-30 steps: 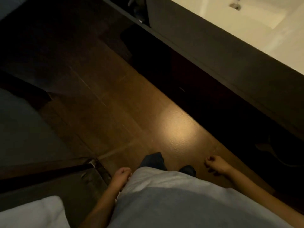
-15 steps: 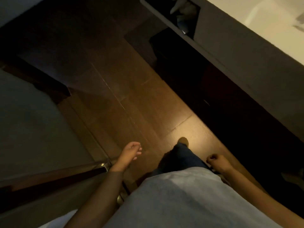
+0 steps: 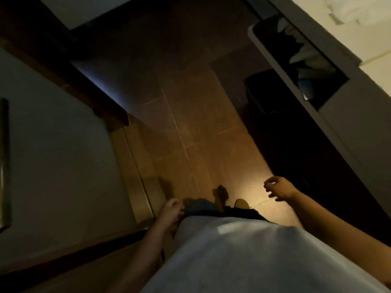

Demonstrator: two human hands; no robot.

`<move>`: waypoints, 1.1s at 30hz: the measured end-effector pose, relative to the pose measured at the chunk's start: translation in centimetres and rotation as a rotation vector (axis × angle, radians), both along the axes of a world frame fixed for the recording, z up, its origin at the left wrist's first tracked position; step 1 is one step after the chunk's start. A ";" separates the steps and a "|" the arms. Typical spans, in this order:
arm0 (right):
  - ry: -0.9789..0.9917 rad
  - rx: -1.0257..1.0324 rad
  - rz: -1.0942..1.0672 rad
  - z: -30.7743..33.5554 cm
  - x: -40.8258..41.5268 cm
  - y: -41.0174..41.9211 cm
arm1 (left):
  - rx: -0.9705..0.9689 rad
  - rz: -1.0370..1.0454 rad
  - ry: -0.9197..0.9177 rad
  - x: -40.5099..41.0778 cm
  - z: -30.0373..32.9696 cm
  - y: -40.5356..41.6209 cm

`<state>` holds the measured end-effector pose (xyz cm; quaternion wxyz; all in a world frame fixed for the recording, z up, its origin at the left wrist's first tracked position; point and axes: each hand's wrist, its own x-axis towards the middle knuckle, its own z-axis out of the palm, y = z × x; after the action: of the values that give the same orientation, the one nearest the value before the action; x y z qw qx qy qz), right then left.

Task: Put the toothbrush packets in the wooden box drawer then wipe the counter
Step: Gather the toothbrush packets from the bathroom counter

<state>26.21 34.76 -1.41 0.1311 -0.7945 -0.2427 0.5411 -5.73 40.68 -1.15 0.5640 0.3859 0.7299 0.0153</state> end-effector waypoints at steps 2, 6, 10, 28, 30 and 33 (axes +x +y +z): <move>0.016 0.002 0.033 0.2 0.0 3.6 | 0.006 0.057 -0.006 0.0 -0.1 1.9; 0.015 -0.029 0.029 0.3 -0.4 8.1 | -0.031 0.060 0.008 -0.8 -0.9 5.3; -0.009 -0.102 -0.020 -1.0 -0.6 11.7 | -0.038 -0.145 0.049 -1.9 -1.9 12.5; 0.024 -0.309 -0.601 -1.6 -3.0 18.5 | -0.054 -0.701 -0.003 13.2 0.3 41.9; 0.051 -0.300 -0.628 -2.1 -1.5 19.8 | -0.067 -0.726 0.022 14.8 -0.2 42.6; 0.040 -0.261 -0.623 -2.6 2.3 22.5 | -0.101 -0.789 0.047 16.7 -1.0 43.4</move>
<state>28.49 57.25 -4.02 0.1919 -0.8298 0.0855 0.5170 10.97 84.12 -2.16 0.5278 0.6088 0.5381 -0.2473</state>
